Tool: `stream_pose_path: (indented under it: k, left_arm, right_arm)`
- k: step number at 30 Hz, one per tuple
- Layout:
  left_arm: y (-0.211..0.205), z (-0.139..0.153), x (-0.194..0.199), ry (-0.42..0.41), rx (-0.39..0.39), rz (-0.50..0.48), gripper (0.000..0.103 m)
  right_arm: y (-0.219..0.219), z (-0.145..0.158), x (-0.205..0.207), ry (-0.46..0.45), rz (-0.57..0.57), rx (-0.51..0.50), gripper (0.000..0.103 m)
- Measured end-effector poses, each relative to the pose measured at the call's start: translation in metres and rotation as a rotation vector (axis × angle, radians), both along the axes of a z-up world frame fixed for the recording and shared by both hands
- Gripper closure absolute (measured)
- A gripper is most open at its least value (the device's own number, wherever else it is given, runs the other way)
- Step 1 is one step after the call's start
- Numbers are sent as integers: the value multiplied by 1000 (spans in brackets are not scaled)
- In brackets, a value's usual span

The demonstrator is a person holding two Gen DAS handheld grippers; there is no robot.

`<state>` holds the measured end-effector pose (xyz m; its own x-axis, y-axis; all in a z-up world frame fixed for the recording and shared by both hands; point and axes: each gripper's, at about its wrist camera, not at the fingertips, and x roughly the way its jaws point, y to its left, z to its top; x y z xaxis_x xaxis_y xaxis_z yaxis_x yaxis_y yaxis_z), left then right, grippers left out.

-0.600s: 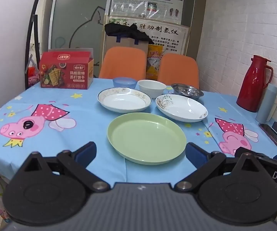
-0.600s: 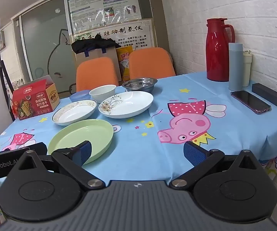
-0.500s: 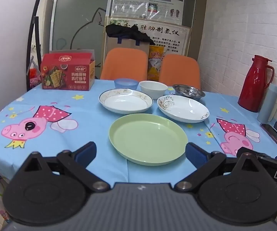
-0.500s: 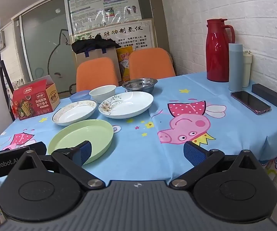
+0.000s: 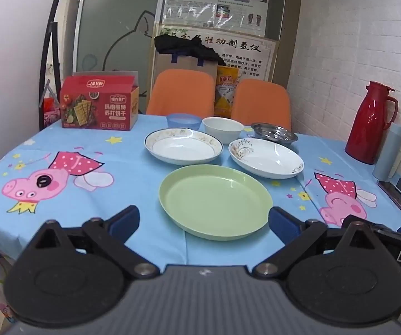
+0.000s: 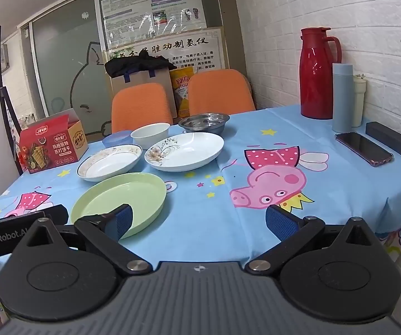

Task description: Organize plates and bowls

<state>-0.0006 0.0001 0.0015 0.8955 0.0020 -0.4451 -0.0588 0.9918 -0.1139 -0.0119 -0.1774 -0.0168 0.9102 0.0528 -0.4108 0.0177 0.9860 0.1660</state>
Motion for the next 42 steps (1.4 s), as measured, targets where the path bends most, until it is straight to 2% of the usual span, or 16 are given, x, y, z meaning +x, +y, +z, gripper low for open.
stream_pose_path:
  k: [8,15,21,24,29,33,39,42]
  left_arm:
    - [11,-20,26,65,-45,-4,5]
    - [24,-30,55,112,-50,-12,5]
    - [51,-36,80,175,-52,34,5]
    - [63,-38,98,215,-79,41,5]
    - [69,-42,130,270,-85,-12,5]
    - [74,-43,147,280,-86,-67,5]
    - [76,-50,167,304,-86,-105,5]
    - [73,-55,176,321,-83,-120,5]
  right_arm:
    - [-3,-16,17,51,-10,-2,0]
    - [8,-27,45,85,-26,-108,0]
    - [12,-34,73,129,33,-72,0]
    - [18,-38,91,167,45,-78,0]
    - [30,-42,124,214,99,-84,0]
    - [41,-45,144,236,149,-95,0]
    - [49,-57,161,269,194,-90,0]
    - [54,-58,165,261,192,-134,0]
